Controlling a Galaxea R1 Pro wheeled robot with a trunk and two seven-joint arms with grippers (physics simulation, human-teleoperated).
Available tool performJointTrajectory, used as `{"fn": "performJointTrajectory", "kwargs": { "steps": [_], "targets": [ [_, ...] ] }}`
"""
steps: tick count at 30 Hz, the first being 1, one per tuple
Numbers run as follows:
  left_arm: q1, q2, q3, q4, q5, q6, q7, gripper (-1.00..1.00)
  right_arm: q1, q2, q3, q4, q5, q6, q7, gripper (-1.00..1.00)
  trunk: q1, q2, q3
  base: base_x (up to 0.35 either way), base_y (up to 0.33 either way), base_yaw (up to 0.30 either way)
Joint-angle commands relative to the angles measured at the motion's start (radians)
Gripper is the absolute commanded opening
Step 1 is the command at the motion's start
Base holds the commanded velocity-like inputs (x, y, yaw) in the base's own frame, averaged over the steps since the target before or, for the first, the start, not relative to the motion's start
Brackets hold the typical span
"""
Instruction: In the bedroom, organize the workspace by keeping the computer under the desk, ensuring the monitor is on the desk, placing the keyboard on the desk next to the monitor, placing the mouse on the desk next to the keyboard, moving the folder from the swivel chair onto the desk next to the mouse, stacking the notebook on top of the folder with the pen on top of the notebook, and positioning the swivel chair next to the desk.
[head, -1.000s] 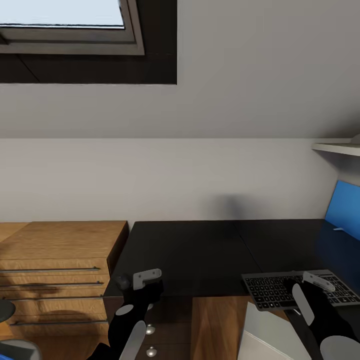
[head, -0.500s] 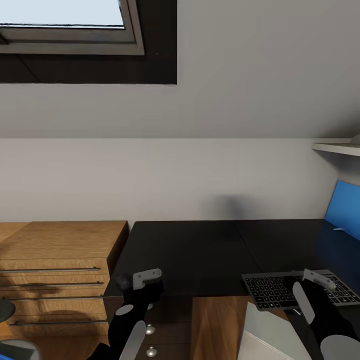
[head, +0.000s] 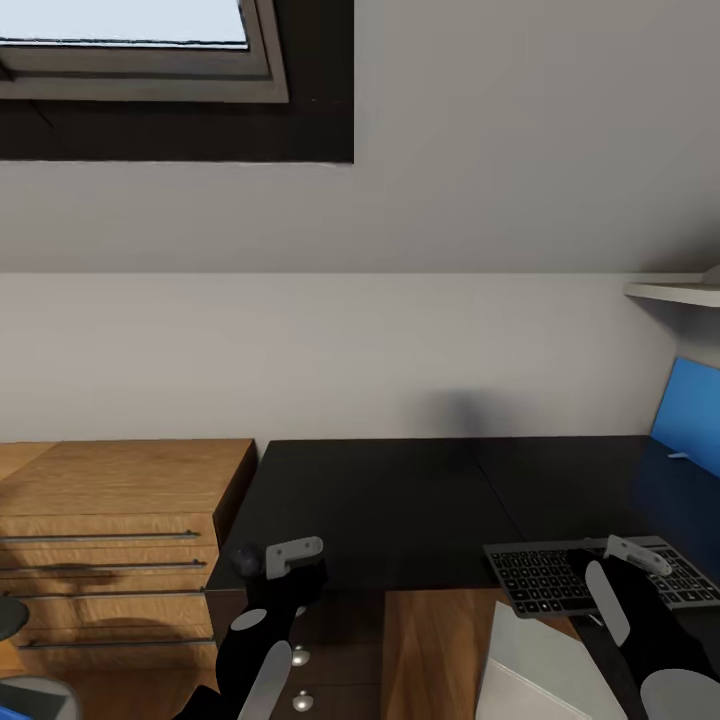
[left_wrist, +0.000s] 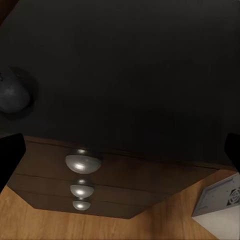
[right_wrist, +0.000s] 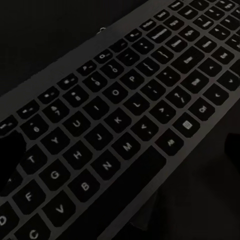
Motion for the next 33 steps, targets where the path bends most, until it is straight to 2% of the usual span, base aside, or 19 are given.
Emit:
{"fn": "performJointTrajectory", "kwargs": {
  "steps": [1, 5, 21, 27, 33],
  "targets": [
    [-0.001, 0.0, -0.001, -0.001, 0.01, 0.001, 0.01, 1.0, -0.001, 0.0, 0.001, -0.001, -0.01, 0.002, -0.007, 1.0, 0.0, -0.001, -0.001, 0.0, 0.0, 0.0],
    [-0.001, 0.0, -0.001, -0.001, 0.01, 0.001, 0.01, 1.0, -0.001, 0.0, 0.001, -0.001, -0.01, 0.002, -0.007, 1.0, 0.0, -0.001, -0.001, 0.0, 0.0, 0.0],
    [-0.001, 0.0, -0.001, -0.003, 0.01, 0.003, 0.01, 1.0, -0.001, -0.002, -0.015, -0.001, -0.021, 0.002, -0.006, 1.0, 0.061, -0.113, -0.051, 0.0, 0.0, 0.0],
    [-0.001, 0.0, -0.001, -0.003, 0.01, 0.003, 0.01, 1.0, -0.001, -0.002, -0.016, -0.001, -0.021, 0.002, -0.006, 1.0, 0.061, -0.113, -0.051, 0.0, 0.0, 0.0],
    [-0.001, 0.0, -0.001, -0.003, 0.01, 0.003, 0.01, 1.0, -0.001, -0.002, -0.016, -0.001, -0.021, 0.002, -0.006, 1.0, 0.084, -0.155, -0.07, 0.0, 0.0, 0.0]
  ]
}}
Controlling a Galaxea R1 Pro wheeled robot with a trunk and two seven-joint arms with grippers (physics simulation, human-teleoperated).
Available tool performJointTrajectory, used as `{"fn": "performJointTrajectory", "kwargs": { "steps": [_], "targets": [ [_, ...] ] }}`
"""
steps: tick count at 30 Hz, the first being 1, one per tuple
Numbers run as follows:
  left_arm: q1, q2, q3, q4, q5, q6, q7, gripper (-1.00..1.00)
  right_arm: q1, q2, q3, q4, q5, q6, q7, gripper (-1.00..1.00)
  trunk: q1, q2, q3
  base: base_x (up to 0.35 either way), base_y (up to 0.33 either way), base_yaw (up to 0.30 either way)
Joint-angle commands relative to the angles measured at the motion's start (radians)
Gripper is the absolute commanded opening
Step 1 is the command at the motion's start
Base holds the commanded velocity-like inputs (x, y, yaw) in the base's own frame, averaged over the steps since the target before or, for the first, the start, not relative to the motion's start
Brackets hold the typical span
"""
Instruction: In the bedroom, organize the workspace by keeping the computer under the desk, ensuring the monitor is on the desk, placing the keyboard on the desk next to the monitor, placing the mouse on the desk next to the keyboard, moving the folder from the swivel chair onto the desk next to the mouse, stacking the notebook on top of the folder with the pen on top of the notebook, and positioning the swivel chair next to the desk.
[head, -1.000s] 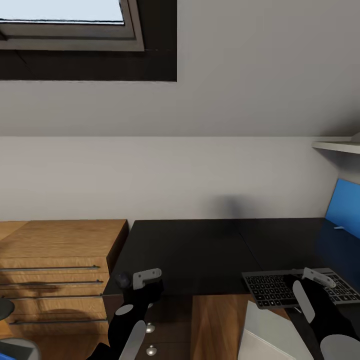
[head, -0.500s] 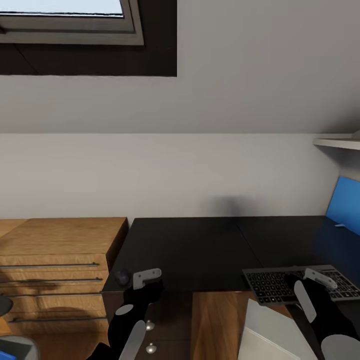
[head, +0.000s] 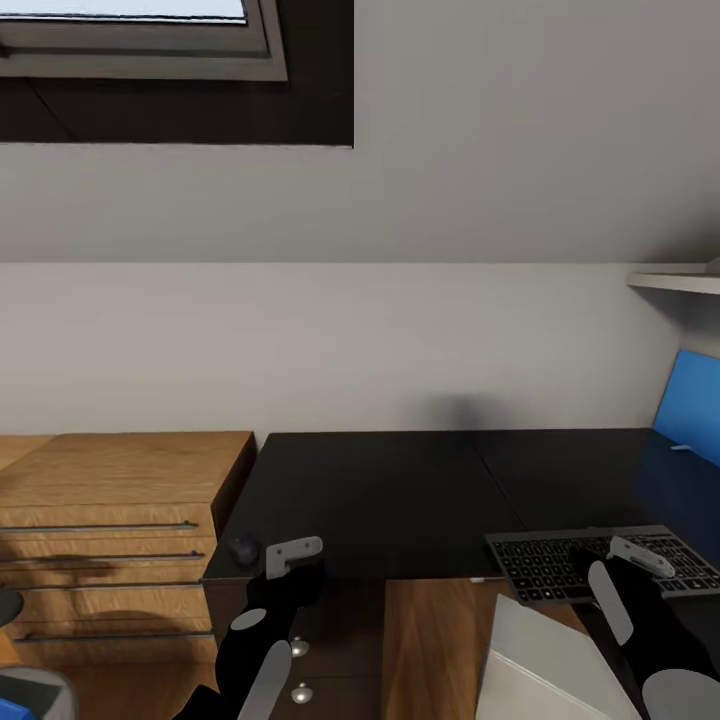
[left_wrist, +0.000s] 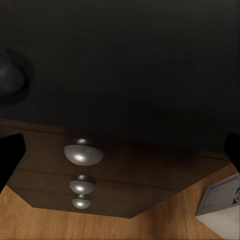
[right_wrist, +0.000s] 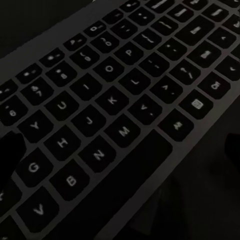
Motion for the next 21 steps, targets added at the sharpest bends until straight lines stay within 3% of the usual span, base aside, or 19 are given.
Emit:
{"fn": "performJointTrajectory", "kwargs": {
  "steps": [1, 12, 21],
  "targets": [
    [-0.001, 0.0, -0.001, -0.001, 0.01, 0.002, 0.01, 1.0, -0.001, 0.0, 0.001, -0.001, -0.01, 0.002, -0.007, 1.0, 0.0, -0.001, -0.001, 0.0, 0.0, 0.0],
    [-0.001, 0.001, -0.001, -0.001, 0.01, 0.002, 0.01, 1.0, -0.001, 0.0, 0.001, 0.0, -0.01, 0.002, -0.007, 1.0, 0.015, -0.029, -0.014, 0.0, 0.0, 0.0],
    [-0.001, 0.002, -0.001, -0.01, 0.01, 0.001, 0.009, 1.0, -0.001, 0.001, 0.001, 0.0, -0.01, 0.002, -0.007, 1.0, 0.05, -0.092, -0.042, 0.0, 0.0, 0.0]
  ]
}}
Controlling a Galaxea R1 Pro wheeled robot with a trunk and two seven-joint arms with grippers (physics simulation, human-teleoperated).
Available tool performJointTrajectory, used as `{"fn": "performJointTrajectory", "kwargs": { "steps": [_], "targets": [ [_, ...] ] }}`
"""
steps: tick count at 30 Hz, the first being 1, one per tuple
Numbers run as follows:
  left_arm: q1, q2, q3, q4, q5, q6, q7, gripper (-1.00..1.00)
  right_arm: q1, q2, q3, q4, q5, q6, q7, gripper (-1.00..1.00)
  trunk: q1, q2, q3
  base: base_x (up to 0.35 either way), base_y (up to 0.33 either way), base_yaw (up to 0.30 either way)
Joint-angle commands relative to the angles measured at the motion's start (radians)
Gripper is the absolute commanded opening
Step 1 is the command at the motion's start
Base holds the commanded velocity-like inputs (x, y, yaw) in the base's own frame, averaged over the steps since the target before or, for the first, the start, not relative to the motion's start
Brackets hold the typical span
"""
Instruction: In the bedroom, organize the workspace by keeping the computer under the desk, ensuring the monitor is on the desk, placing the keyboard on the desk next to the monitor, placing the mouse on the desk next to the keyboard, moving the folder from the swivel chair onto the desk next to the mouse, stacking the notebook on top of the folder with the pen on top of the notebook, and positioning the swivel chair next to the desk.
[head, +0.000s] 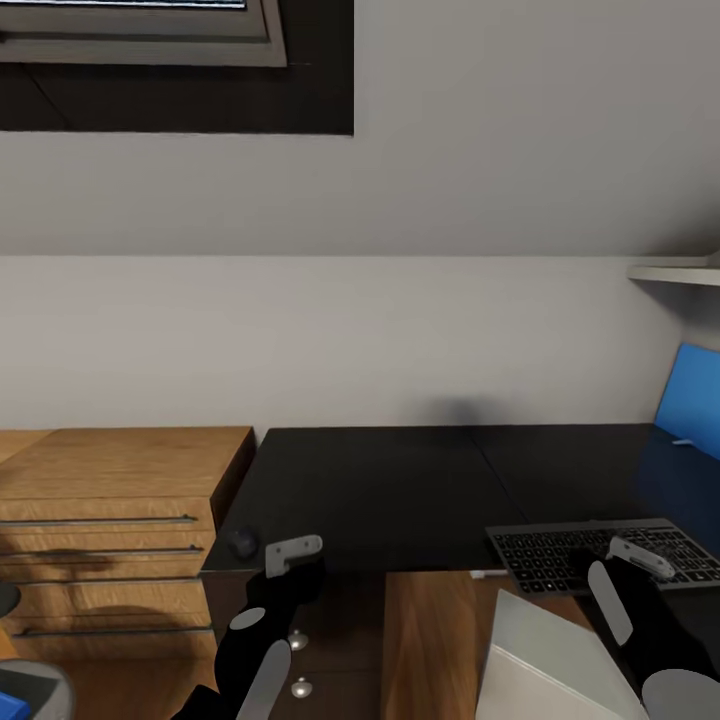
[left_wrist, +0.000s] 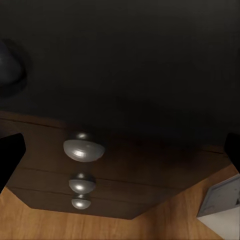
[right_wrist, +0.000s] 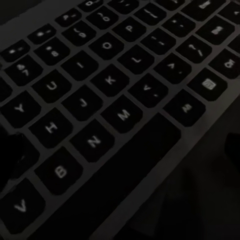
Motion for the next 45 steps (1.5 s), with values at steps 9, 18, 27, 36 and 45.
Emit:
{"fn": "performJointTrajectory", "kwargs": {
  "steps": [9, 18, 27, 36, 45],
  "targets": [
    [-0.001, 0.0, -0.002, -0.003, 0.01, 0.002, 0.011, 1.0, -0.001, 0.0, 0.001, -0.001, -0.01, 0.002, -0.007, 1.0, 0.035, -0.064, -0.029, 0.0, 0.0, 0.0],
    [-0.001, 0.0, -0.002, -0.003, 0.01, 0.002, 0.009, 1.0, -0.001, 0.0, 0.001, -0.001, -0.01, 0.002, -0.009, 1.0, 0.038, -0.071, -0.033, 0.0, 0.0, 0.0],
    [-0.001, 0.0, -0.002, -0.005, 0.01, 0.002, 0.009, 1.0, -0.001, 0.0, 0.001, -0.002, -0.01, 0.002, -0.009, 1.0, 0.038, -0.071, -0.033, 0.0, 0.0, 0.0],
    [-0.001, -0.001, -0.003, -0.006, 0.01, 0.002, 0.01, 1.0, -0.001, 0.0, 0.001, -0.003, -0.01, 0.002, -0.008, 1.0, 0.061, -0.113, -0.051, 0.0, 0.0, 0.0],
    [-0.001, 0.003, -0.003, 0.003, 0.009, 0.003, 0.007, 1.0, -0.001, 0.0, 0.001, -0.003, -0.01, 0.002, -0.007, 1.0, 0.061, -0.113, -0.051, 0.005, 0.008, 0.0]
  ]
}}
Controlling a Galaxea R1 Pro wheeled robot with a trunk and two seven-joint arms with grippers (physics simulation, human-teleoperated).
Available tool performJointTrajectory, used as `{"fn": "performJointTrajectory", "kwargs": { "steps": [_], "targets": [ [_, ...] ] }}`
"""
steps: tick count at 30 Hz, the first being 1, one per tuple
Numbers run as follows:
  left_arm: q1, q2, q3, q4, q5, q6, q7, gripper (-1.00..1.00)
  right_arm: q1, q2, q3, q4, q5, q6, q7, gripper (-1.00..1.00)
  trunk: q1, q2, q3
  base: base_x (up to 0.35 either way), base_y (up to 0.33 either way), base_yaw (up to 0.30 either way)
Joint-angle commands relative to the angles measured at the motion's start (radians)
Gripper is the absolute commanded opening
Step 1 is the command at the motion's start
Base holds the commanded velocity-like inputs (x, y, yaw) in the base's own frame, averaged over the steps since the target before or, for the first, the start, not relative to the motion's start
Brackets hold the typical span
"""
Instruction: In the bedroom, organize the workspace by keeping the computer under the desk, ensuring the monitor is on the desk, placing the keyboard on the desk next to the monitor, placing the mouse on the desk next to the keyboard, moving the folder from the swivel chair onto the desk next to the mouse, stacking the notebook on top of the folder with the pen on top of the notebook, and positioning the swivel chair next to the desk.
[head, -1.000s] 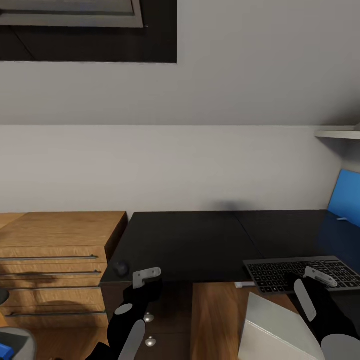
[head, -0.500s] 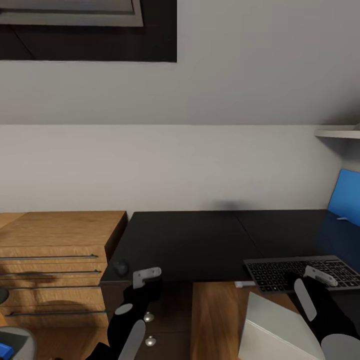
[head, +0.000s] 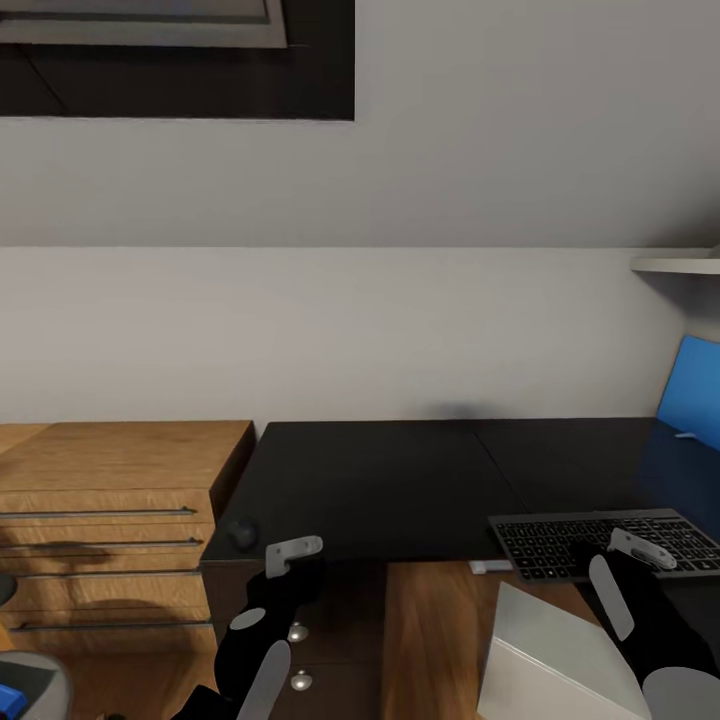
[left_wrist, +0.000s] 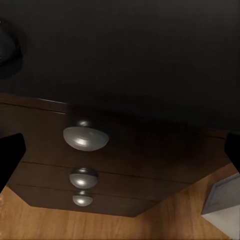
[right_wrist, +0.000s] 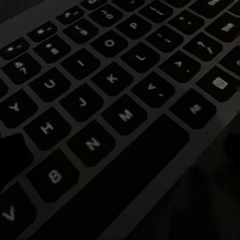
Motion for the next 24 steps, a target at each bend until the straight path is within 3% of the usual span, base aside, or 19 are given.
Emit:
{"fn": "performJointTrajectory", "kwargs": {
  "steps": [1, 3, 4, 8, 24],
  "targets": [
    [-0.001, 0.0, -0.002, 0.0, 0.01, 0.001, 0.009, 1.0, 0.0, 0.0, 0.001, 0.041, -0.02, 0.002, -0.006, 1.0, 0.0, -0.001, -0.001, 0.106, 0.124, 0.0],
    [-0.001, 0.001, -0.008, 0.0, 0.01, 0.0, 0.009, 1.0, 0.0, 0.0, 0.001, 0.041, -0.02, 0.002, -0.006, 1.0, 0.0, -0.001, -0.001, 0.123, 0.128, 0.0],
    [-0.001, 0.002, -0.035, 0.002, 0.009, 0.001, 0.009, 1.0, 0.0, 0.001, 0.002, 0.041, -0.021, 0.002, -0.006, 1.0, 0.0, -0.001, -0.001, 0.016, 0.015, 0.0],
    [-0.001, 0.002, -0.073, 0.021, 0.006, 0.0, 0.011, 1.0, 0.0, 0.001, 0.004, 0.041, -0.021, 0.002, -0.006, 1.0, 0.0, -0.001, -0.001, 0.077, 0.057, 0.0],
    [-0.001, 0.002, -0.083, 0.034, 0.005, -0.001, 0.01, 1.0, 0.0, 0.001, 0.006, 0.04, -0.021, 0.002, -0.006, 1.0, 0.0, -0.001, -0.001, 0.124, 0.065, 0.0]
  ]
}}
